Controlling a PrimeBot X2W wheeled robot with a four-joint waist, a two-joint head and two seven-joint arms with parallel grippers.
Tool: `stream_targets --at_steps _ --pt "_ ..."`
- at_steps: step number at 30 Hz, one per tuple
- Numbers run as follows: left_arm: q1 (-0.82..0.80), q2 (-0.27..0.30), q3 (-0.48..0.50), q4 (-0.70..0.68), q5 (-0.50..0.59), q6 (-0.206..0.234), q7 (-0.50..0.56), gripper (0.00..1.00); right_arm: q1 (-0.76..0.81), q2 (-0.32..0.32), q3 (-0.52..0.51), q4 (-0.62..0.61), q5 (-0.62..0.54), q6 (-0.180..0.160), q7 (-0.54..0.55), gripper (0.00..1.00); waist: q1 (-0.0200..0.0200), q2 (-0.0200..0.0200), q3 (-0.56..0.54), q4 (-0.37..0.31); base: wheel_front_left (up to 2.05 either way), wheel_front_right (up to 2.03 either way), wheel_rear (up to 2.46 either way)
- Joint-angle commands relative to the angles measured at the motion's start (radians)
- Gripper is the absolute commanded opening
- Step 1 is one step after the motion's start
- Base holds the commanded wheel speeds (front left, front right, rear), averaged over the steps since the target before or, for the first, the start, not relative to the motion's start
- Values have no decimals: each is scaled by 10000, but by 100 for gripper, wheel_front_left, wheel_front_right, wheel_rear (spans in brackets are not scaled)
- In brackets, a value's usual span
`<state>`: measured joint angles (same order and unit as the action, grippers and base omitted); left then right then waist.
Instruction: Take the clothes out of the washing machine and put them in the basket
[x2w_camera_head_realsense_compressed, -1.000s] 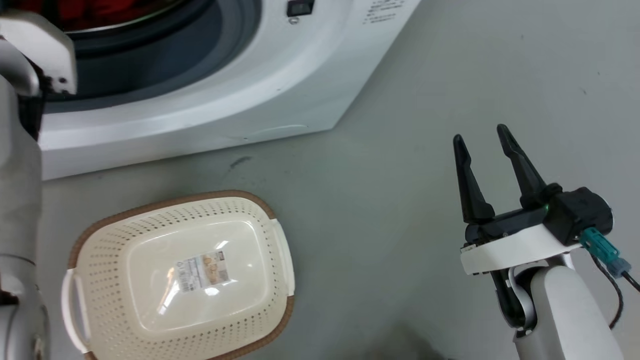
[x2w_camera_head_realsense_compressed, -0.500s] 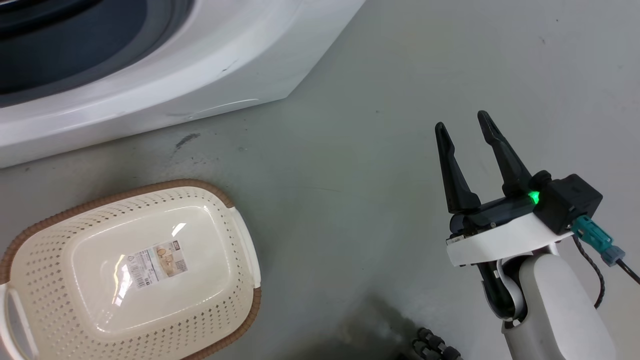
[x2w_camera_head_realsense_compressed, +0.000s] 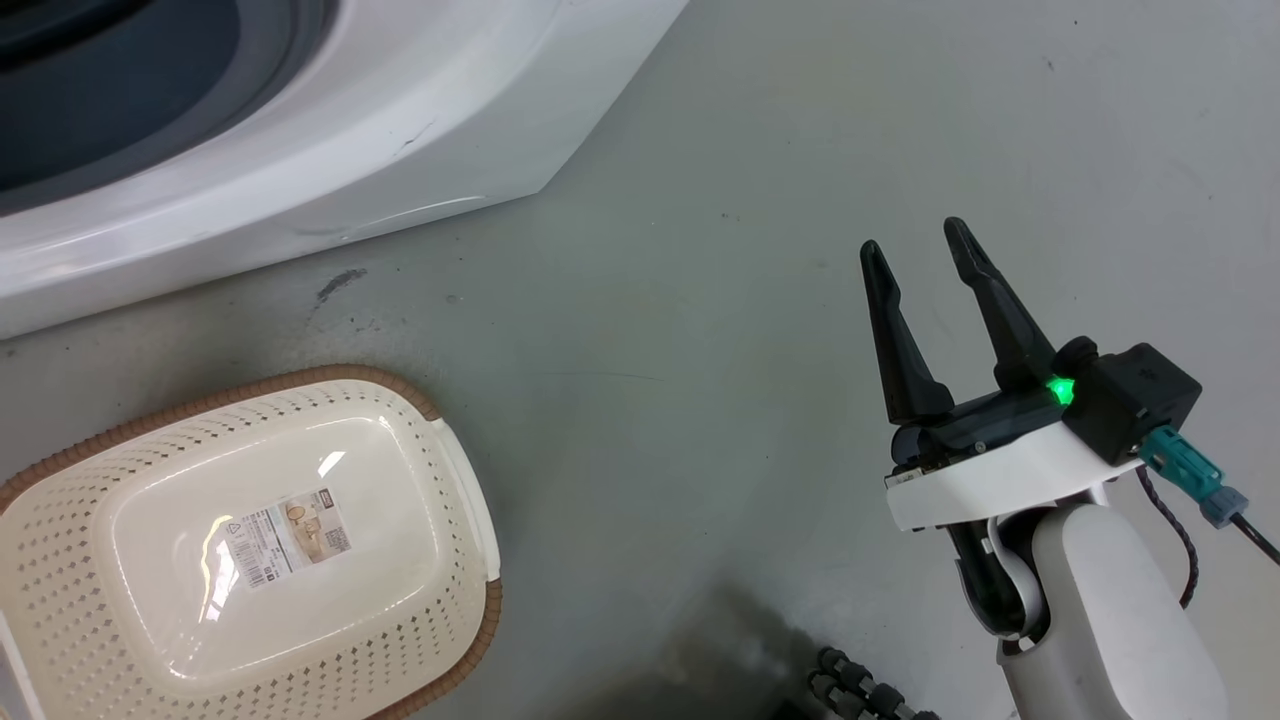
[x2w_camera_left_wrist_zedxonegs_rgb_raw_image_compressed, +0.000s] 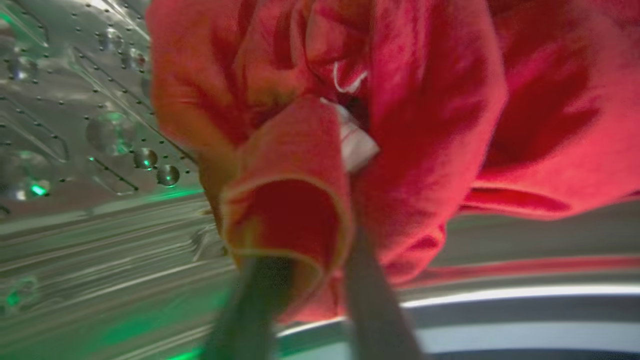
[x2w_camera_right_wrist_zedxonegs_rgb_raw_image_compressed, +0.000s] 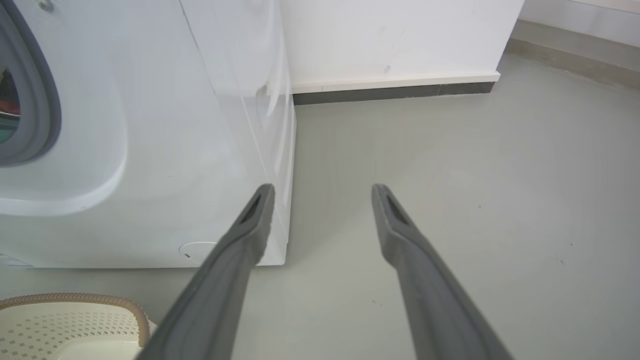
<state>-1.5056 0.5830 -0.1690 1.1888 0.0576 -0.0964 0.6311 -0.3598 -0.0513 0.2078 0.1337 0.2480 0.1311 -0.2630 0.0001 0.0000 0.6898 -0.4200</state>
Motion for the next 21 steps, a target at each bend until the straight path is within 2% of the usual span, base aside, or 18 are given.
stream_targets --at_steps 1,4,7,13,14,15,16,21 --pt "-3 13 -17 -174 -54 111 -40 0 -153 20 -20 35 24 -7 -24 100 -1 0 -40 4 0 0 0" --pt "299 12 -25 -430 -125 194 -294 0 -151 20 -42 90 7 -7 -23 100 -1 0 -145 22 0 0 0" --pt "664 -57 7 -813 -249 278 -980 0 -135 20 -71 167 -38 -7 -23 100 -1 0 -338 69 0 0 0" --pt "1896 -373 39 -1555 -535 531 -3464 0 -6 17 -329 304 -285 -7 -23 100 -1 0 -1057 275 0 0 0" --pt "1896 -373 39 -1555 -535 531 -3464 0 -6 17 -329 304 -285 -7 -23 100 -1 0 -1057 275 0 0 0" --pt "2363 -542 170 -1595 -751 662 -4240 0 68 18 -402 365 -415 -7 -23 100 -1 0 -1363 380 0 0 0" --pt "2363 -542 170 -1595 -751 662 -4240 0 68 18 -402 365 -415 -7 -23 100 -1 0 -1363 380 0 0 0" --pt "3327 -1058 392 -1418 -1174 963 -5875 0 279 15 -574 535 -786 -7 -23 100 -1 0 -2197 742 0 0 0"
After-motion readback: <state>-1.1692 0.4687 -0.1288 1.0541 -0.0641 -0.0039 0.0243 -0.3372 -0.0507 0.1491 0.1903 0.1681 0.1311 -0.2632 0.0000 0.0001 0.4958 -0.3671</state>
